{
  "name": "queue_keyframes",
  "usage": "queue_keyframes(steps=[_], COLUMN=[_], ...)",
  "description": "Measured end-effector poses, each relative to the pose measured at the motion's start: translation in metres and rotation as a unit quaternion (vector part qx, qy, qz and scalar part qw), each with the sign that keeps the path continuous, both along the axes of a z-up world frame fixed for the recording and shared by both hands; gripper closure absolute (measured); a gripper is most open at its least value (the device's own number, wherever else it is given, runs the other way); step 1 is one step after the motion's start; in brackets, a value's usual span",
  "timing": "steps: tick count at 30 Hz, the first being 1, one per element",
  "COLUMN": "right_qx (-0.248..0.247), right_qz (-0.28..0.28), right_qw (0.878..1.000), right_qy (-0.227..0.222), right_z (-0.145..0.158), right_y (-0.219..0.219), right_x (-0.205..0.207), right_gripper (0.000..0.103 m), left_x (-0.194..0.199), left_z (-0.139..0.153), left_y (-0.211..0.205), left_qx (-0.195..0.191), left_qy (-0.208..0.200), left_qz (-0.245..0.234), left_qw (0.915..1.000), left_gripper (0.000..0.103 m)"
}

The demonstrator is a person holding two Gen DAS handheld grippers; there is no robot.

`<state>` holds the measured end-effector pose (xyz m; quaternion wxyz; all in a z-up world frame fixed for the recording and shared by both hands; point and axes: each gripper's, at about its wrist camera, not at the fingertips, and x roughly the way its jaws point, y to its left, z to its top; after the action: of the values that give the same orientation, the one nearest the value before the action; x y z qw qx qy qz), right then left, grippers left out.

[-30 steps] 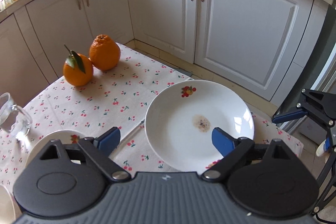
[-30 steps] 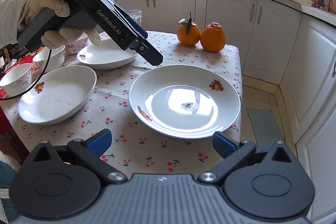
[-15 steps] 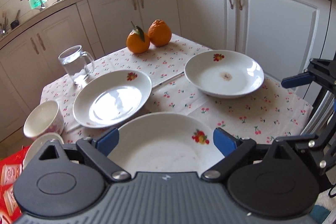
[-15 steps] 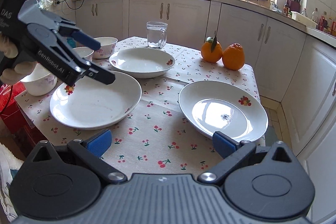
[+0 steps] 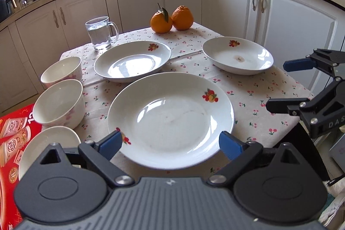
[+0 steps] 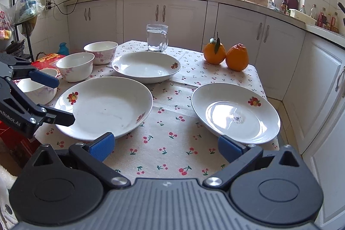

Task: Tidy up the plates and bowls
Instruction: 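Move the right tool toward the large flower-decal white plate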

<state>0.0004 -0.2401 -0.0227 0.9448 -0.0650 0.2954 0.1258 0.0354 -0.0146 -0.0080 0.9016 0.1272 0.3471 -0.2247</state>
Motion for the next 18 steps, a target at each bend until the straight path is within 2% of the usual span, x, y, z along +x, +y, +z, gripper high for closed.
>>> queue_keyframes(steps=[11, 18], right_qx=[0.007, 0.036], right_qz=[0.009, 0.042], right_qw=[1.000, 0.998], right_qy=[-0.011, 0.010], right_z=[0.012, 0.015], right_y=[0.009, 0.012], right_x=[-0.002, 0.013], right_gripper=[0.000, 0.000], left_x=[-0.023, -0.020], left_z=[-0.022, -0.033], left_y=[0.024, 0.026], left_qx=[0.009, 0.003], left_qy=[0.020, 0.021], left_qz=[-0.005, -0.011], left_qw=[0.9997, 0.9997], left_gripper=[0.007, 0.007])
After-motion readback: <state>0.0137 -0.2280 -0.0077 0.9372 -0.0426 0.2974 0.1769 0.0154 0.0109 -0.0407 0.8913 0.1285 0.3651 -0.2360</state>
